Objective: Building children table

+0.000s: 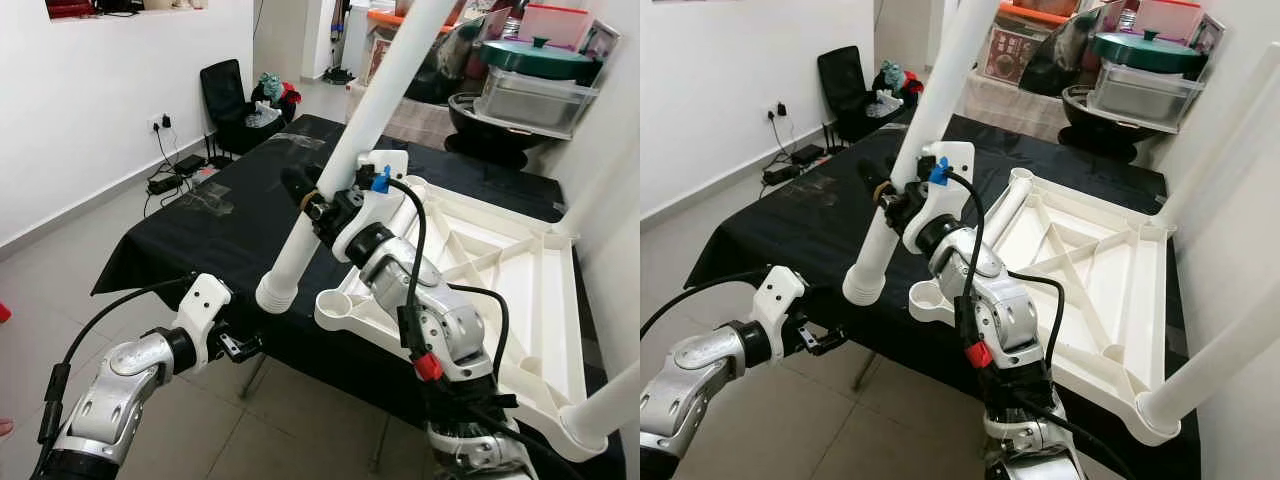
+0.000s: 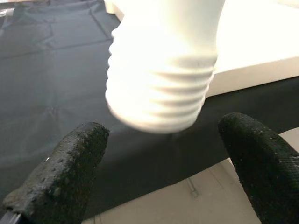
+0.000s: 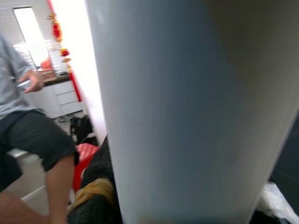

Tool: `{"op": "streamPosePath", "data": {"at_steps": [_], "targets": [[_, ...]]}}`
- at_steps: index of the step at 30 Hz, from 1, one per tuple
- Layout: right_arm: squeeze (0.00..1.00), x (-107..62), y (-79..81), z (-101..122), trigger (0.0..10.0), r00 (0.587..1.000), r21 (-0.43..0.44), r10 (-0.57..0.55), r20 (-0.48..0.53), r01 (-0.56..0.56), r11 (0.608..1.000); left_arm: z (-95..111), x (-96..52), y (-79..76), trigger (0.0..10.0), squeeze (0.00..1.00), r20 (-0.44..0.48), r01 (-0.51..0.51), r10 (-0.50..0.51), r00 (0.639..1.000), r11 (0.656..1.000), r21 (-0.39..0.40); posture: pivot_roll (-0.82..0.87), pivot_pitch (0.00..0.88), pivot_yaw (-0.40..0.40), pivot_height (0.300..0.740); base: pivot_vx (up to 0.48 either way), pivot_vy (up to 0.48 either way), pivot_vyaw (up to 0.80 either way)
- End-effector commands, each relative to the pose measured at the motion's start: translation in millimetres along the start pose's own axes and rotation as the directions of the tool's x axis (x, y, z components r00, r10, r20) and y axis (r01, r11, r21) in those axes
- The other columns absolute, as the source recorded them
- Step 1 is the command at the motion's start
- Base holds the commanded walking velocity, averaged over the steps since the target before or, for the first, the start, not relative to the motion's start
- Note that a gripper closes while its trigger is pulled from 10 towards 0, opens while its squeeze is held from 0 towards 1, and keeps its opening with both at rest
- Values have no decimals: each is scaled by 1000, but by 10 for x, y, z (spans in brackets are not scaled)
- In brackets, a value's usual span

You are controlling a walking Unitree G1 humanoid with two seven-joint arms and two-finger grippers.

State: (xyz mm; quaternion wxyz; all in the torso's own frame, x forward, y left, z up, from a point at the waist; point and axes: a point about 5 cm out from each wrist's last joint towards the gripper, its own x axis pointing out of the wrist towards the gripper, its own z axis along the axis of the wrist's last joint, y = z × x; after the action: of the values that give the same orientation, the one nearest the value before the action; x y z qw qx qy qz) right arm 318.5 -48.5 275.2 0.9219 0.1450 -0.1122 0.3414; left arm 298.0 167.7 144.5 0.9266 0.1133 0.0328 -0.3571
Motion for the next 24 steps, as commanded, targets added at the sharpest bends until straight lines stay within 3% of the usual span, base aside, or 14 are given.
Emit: {"op": "streamPosePath", "data": {"at_steps": [1, 5, 24], "targets": [[0, -24, 85, 40, 10000, 998, -8, 59, 11, -59, 998, 5, 11, 13, 10000, 0, -12, 21, -21, 1000, 1000, 14, 88, 0, -110, 740, 0, 0, 0], [0, -58, 174, -3, 10000, 992, -30, 126, -8, -126, 992, 36, 21, 31, 10000, 0, -8, 30, -29, 1000, 999, 21, 86, 0, -107, 740, 0, 0, 0], [0, -80, 335, -150, 10000, 978, -43, 198, -65, -201, 979, 119, 168, 59, 10000, 0, 7, 62, -62, 998, 996, 57, 78, 0, -94, 740, 0, 0, 0]]}}
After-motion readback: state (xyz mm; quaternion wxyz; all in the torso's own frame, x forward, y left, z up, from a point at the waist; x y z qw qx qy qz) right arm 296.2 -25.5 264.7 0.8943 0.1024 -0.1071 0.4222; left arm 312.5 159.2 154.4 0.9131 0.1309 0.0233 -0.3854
